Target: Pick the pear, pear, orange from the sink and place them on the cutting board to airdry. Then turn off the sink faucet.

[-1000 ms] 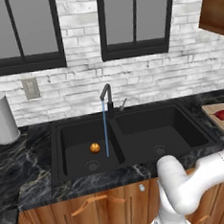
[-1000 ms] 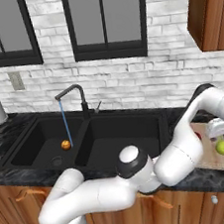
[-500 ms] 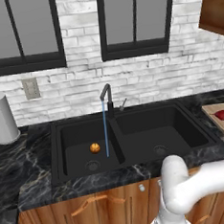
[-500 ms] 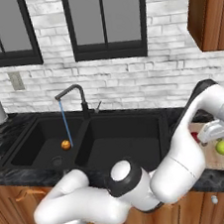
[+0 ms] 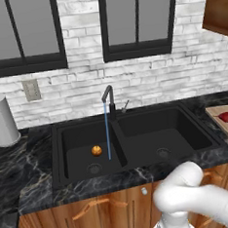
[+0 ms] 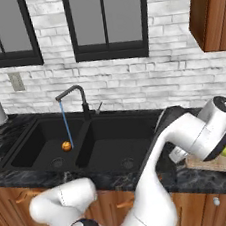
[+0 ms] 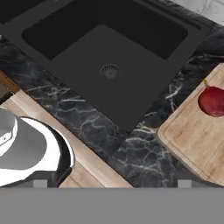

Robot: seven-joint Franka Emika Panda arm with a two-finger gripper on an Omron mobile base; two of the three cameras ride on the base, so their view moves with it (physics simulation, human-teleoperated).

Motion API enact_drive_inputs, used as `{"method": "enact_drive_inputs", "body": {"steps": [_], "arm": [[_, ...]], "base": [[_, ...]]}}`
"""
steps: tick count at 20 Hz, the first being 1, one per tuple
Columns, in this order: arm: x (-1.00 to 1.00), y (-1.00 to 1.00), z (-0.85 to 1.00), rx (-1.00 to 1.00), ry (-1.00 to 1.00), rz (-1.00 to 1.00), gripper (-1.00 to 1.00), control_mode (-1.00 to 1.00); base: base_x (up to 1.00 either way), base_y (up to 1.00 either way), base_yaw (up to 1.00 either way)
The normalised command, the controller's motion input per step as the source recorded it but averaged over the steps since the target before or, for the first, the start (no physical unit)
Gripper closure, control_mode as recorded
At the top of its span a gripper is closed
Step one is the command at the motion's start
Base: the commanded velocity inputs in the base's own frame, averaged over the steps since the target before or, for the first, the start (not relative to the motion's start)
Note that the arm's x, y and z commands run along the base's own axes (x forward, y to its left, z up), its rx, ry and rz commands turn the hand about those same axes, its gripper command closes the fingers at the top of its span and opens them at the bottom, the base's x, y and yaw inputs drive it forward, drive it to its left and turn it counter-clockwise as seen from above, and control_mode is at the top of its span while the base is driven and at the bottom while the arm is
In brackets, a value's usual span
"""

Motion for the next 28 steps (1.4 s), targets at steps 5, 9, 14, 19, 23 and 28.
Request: {"method": "enact_drive_inputs", "body": {"steps": [5,9,14,19,23,28], "arm": [[-0.44,0.78,0.71,0.05,-0.31,-0.28,-1.00,-1.00],[-0.22,0.52,0.83,0.08,0.02,-0.12,-1.00,-1.00],[-0.21,0.50,0.50,0.05,0.09,-0.01,-1.00,-1.00],[-0.05,0.62,0.69,0.00,0.28,0.00,-1.00,-1.00],[-0.53,0.70,0.07,0.00,-0.09,-0.15,-1.00,-1.00],[-0.39,0.64,0.00,0.08,0.02,-0.39,-1.00,-1.00]], "base": [[0.00,0.00,0.00],[0.00,0.00,0.00],[0.00,0.00,0.00],[0.00,0.00,0.00],[0.00,0.00,0.00],[0.00,0.00,0.00]]}}
